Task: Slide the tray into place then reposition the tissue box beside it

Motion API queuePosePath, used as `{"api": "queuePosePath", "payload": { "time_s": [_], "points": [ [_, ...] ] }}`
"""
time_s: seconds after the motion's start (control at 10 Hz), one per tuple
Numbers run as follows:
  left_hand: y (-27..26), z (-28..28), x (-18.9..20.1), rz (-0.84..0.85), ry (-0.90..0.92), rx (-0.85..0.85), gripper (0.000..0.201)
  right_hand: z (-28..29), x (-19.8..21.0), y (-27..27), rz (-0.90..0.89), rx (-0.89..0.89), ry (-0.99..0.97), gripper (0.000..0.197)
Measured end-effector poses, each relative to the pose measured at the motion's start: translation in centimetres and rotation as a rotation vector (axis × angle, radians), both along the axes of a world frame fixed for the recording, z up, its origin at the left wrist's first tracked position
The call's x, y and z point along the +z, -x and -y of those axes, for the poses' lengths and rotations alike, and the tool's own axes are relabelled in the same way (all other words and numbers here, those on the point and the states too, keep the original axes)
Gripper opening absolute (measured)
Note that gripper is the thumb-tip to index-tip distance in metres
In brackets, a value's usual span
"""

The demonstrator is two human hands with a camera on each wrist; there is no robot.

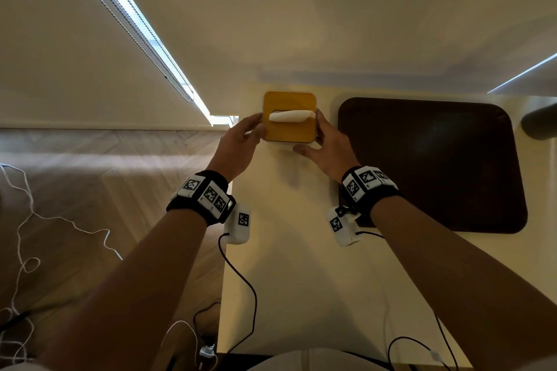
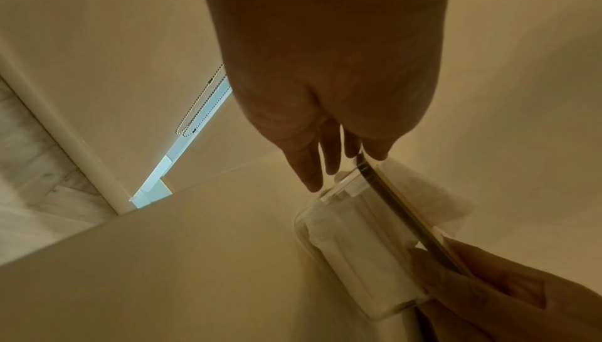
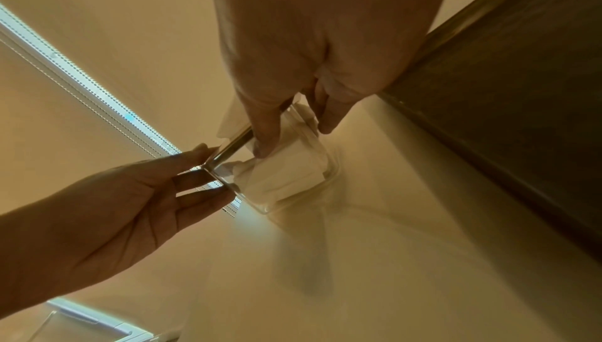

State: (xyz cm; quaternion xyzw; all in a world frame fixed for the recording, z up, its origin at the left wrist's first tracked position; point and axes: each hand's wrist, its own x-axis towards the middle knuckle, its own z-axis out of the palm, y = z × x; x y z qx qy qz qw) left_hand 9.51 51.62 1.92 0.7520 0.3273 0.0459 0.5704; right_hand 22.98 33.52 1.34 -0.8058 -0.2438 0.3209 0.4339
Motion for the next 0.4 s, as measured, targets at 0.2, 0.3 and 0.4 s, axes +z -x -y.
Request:
{"api": "queuePosePath", "payload": {
  "time_s": [0.2, 0.3, 0.4],
  "points": [
    [1.2, 0.5, 1.2, -0.082, -0.137, -0.068, 0.047, 0.9, 0.7, 0.3, 0.058, 0.063, 0.185, 0.106],
    [2.6, 1.2, 1.8, -0.140, -0.153, -0.122, 0.049, 2.1, 1.5, 1.0, 0.087, 0.071, 0.263, 0.098],
    [4.6, 2.8, 1.7, -0.141, -0.186, -0.176, 0.050, 4.0, 1.5, 2.0, 0.124, 0.064, 0.245, 0.084]
  ]
}}
